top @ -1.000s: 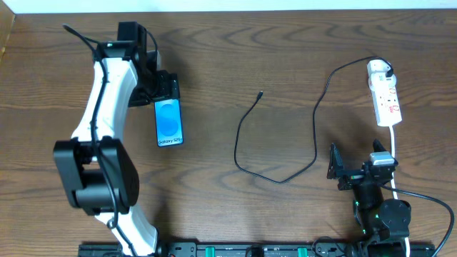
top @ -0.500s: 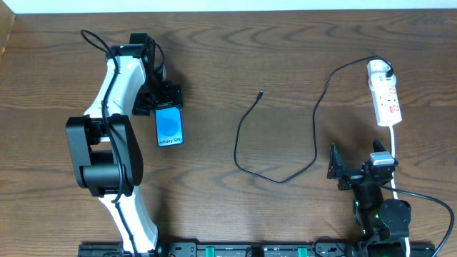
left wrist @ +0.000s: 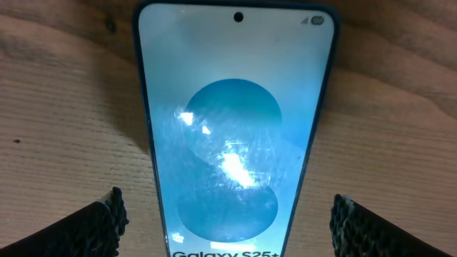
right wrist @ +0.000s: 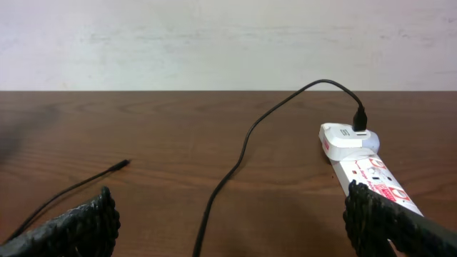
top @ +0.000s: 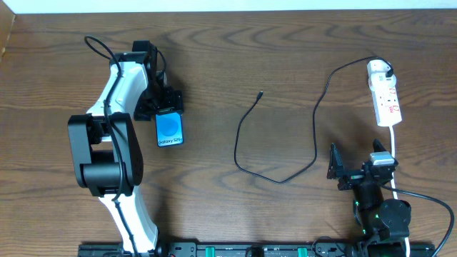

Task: Plug charger to phone and switch on socket
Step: 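Move the left gripper over the blue phone and lower onto it, then close the left gripper on the phone's bottom edge, then lift the phone with the left gripper and tilt it upright toward center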

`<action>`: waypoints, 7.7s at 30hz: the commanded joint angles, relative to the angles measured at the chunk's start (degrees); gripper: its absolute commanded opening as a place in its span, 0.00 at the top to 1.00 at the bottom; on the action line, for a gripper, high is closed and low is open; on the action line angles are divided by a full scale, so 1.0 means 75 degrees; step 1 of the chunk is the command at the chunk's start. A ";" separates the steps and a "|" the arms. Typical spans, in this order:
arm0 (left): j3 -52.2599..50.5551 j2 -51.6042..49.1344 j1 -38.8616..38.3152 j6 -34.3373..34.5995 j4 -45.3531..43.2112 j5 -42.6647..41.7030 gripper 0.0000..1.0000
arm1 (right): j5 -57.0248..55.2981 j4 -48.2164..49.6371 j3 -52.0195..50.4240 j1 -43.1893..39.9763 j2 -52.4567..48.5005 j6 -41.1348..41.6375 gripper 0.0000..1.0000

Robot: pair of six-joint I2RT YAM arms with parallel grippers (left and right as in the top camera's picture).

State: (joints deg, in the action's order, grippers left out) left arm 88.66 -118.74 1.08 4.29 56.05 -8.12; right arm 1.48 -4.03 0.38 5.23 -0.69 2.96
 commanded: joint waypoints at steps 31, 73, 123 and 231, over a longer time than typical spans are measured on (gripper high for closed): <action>-0.1093 -0.0143 -0.0224 0.0536 -0.1303 0.0178 0.08 | -0.0038 -0.0035 -0.0009 0.0044 0.0050 0.0023 0.01; -0.1166 -0.0152 -0.0291 0.0644 -0.1411 0.0239 0.08 | -0.0038 -0.0035 -0.0009 0.0044 0.0050 0.0020 0.01; -0.1638 -0.0152 -0.0291 0.0580 -0.1886 0.0236 0.18 | -0.0041 -0.0035 -0.0009 0.0044 0.0050 0.0023 0.01; -0.1122 0.1075 -0.0291 0.4811 -0.0965 -0.4150 0.32 | -0.0038 -0.0035 -0.0009 0.0044 0.0050 0.0020 0.01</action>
State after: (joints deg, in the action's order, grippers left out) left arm 79.44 -112.29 -0.97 34.37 48.47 -36.21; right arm 1.48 -4.03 0.38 5.21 -0.69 2.96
